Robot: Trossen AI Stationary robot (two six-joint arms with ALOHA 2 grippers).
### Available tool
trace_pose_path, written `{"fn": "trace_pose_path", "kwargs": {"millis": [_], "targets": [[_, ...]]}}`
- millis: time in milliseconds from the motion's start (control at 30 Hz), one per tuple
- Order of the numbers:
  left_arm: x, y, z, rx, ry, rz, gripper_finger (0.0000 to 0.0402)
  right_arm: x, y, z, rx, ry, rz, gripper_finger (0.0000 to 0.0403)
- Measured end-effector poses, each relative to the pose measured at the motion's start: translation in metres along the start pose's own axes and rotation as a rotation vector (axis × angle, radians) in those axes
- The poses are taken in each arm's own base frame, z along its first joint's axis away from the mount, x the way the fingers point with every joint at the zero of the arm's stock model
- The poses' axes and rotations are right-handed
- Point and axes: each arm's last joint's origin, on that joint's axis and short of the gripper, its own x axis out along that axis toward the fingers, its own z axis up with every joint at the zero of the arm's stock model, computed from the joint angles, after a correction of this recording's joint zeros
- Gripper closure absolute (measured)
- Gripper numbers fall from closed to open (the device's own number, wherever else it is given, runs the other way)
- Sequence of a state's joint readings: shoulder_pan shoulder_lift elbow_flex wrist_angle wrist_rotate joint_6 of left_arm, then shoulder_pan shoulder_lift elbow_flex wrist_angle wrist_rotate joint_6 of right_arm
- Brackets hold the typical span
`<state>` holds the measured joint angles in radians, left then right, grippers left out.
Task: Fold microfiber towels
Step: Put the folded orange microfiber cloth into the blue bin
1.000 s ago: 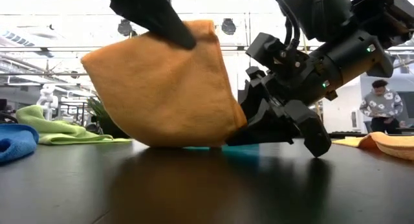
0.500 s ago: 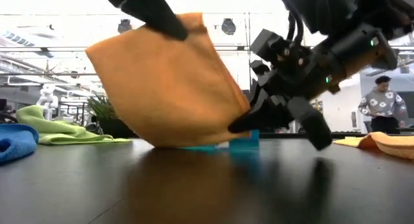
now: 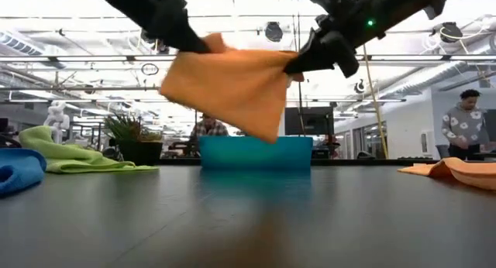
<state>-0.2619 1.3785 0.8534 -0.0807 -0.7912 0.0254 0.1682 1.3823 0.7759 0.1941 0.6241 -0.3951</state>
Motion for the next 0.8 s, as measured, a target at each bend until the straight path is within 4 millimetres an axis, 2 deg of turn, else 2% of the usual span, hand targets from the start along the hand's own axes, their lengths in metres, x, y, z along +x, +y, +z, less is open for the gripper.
{"fn": "trace_pose_path", "kwargs": {"millis": [100,200,433,600,800], "targets": [[0.016,0.023,-0.015,-0.039,-0.055,0.019,0.0399,0.004,-0.024,-0.005,0.003,0.022,-0.057,0.0402],[0.034,0.046,-0.022,-0.079,-0.137,0.045,0.0399,0.012,-0.043,-0.013,0.001,0.053,-0.082,0.0402],[0.068,0.095,-0.036,-0.136,-0.182,0.073,0.0399,0.032,-0.081,-0.037,0.055,0.12,-0.138,0.0402],[0.082,0.117,-0.041,-0.186,-0.207,0.101,0.0399,0.038,-0.103,-0.047,0.079,0.107,-0.164,0.0402],[0.103,0.131,-0.055,-0.233,-0.212,0.109,0.0399,0.042,-0.121,-0.056,0.103,0.08,-0.17,0.0403]]}}
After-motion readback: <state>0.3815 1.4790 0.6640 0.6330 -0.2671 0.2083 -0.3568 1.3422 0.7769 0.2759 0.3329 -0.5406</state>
